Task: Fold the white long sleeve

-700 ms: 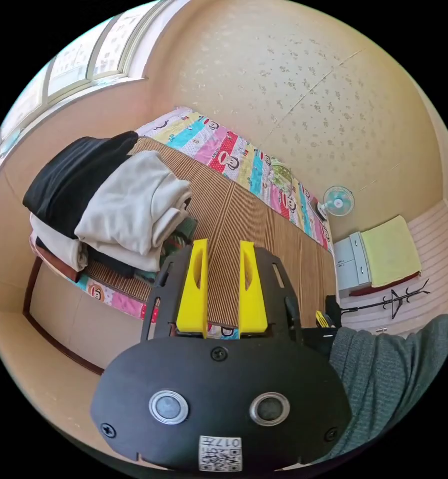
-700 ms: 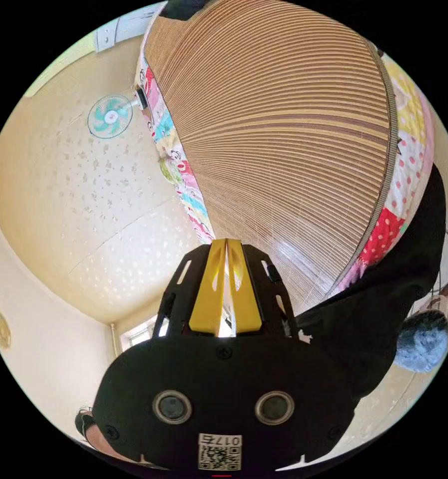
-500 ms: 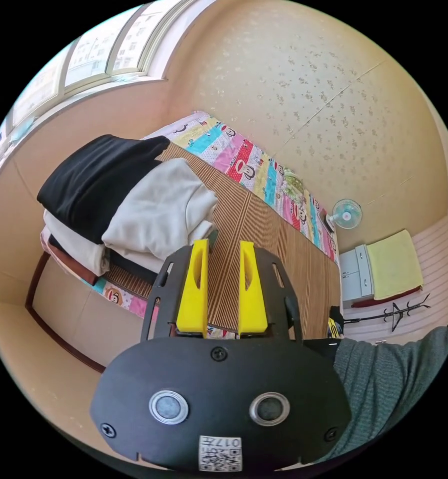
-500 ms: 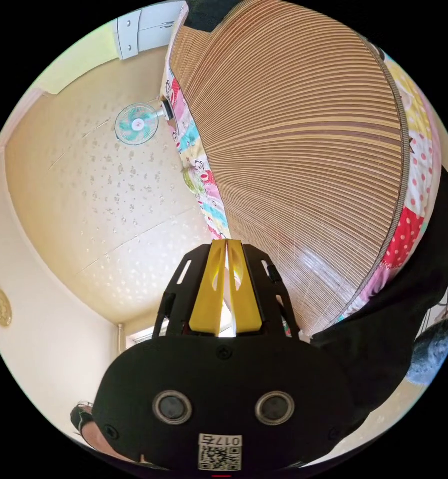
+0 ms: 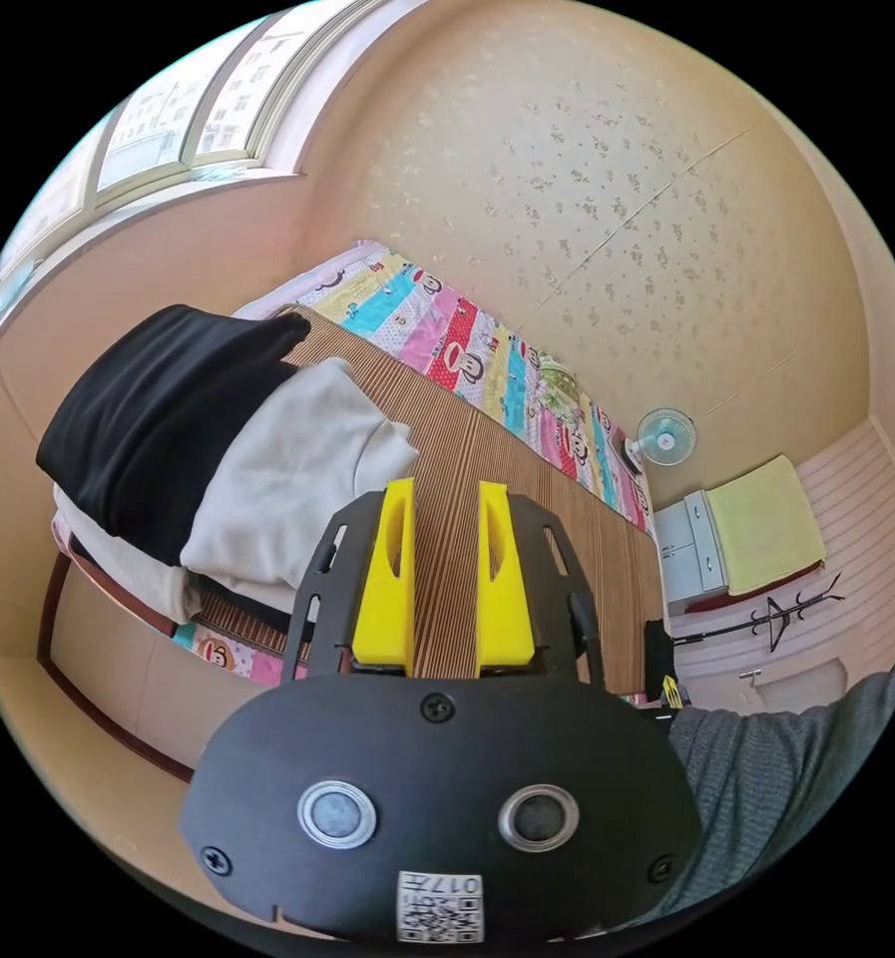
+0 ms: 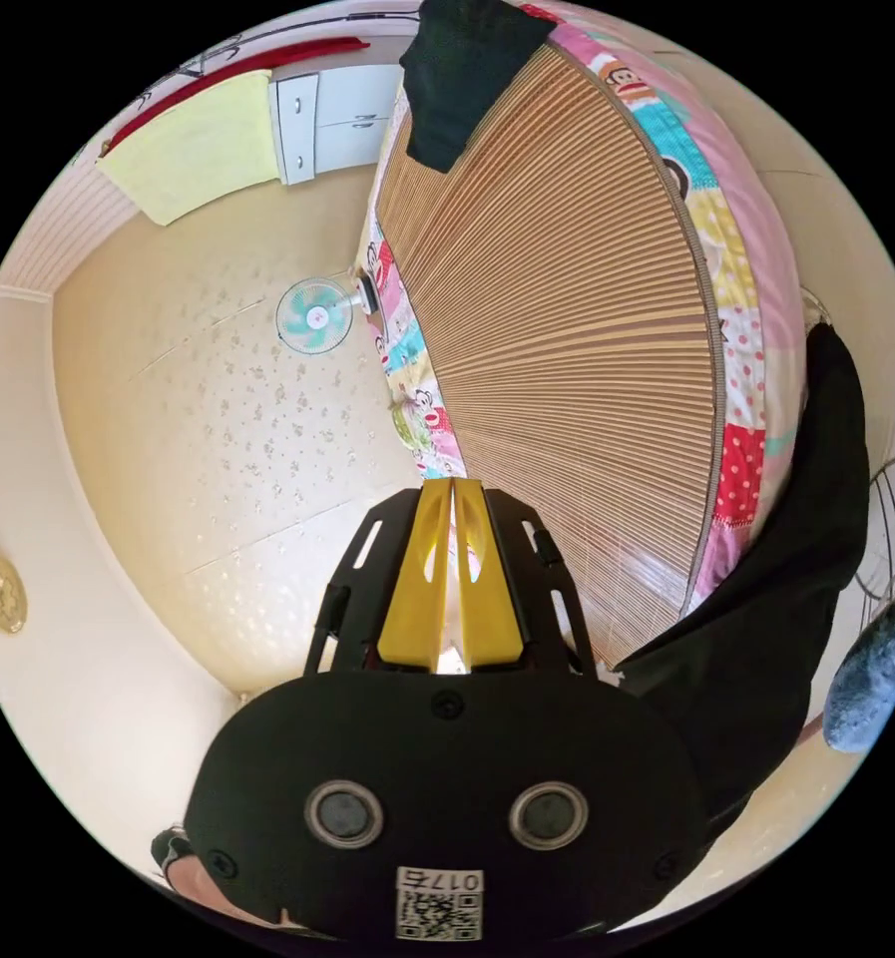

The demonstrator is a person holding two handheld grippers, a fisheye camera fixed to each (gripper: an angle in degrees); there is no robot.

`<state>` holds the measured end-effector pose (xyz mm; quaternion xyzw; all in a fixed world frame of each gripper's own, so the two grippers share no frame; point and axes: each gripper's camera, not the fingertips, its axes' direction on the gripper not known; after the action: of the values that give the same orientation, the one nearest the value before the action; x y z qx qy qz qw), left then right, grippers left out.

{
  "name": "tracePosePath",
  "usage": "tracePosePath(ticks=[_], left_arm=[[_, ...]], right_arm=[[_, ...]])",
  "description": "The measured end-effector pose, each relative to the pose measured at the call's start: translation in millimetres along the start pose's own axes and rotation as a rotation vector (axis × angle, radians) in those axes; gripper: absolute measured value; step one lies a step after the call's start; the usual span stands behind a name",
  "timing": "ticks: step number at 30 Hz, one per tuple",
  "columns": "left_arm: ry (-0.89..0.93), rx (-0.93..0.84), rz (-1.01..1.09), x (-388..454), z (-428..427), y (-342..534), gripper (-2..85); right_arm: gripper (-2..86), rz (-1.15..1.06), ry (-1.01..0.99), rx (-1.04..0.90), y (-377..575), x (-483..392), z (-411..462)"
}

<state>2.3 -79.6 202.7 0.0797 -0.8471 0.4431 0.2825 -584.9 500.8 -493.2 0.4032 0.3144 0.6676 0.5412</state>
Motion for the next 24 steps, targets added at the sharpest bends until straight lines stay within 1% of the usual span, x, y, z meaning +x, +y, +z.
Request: tracePosePath(ticks=[5, 8, 10, 12, 18, 21, 24], left_arm=[[-0.019, -0.054, 0.006, -6.0, -9.9, -3.0, 9.9], [-0.092, -0.090, -0.003, -18.9, -21.7, -12.1, 9.9], [-0.131, -0.177, -0.025, -36.2, -22.5, -25.4, 9.9], [-0.139, -0.222, -0.055, -49.2, -24.4, -34.0, 10.0], [-0.176, -0.151, -0.145, -70.6, -58.6, -56.5, 10.0], [-0.169, -0.153, -0.167, -76.2, -65.5, -68.6, 10.1], [-0.185, -0.126, -0.188, -77.9, -74.3, -81.8, 10.1]], right_arm=[[0.3, 0.041, -0.126, 0.088, -7.2, 49.2, -21.4], [0.3, 0.070, -0.133, 0.089, -15.4, 77.4, -23.4], [0.3, 0.082, -0.124, 0.074, -22.2, 92.0, -23.7], [0.3, 0.078, -0.120, 0.058, -29.0, 103.5, -25.7], [0.3, 0.049, -0.122, 0.073, -51.3, 141.2, -54.0], [0.3, 0.072, -0.109, 0.128, -57.3, 168.6, -77.6], [0.3, 0.102, -0.140, 0.203, -61.9, 199.3, -99.9]])
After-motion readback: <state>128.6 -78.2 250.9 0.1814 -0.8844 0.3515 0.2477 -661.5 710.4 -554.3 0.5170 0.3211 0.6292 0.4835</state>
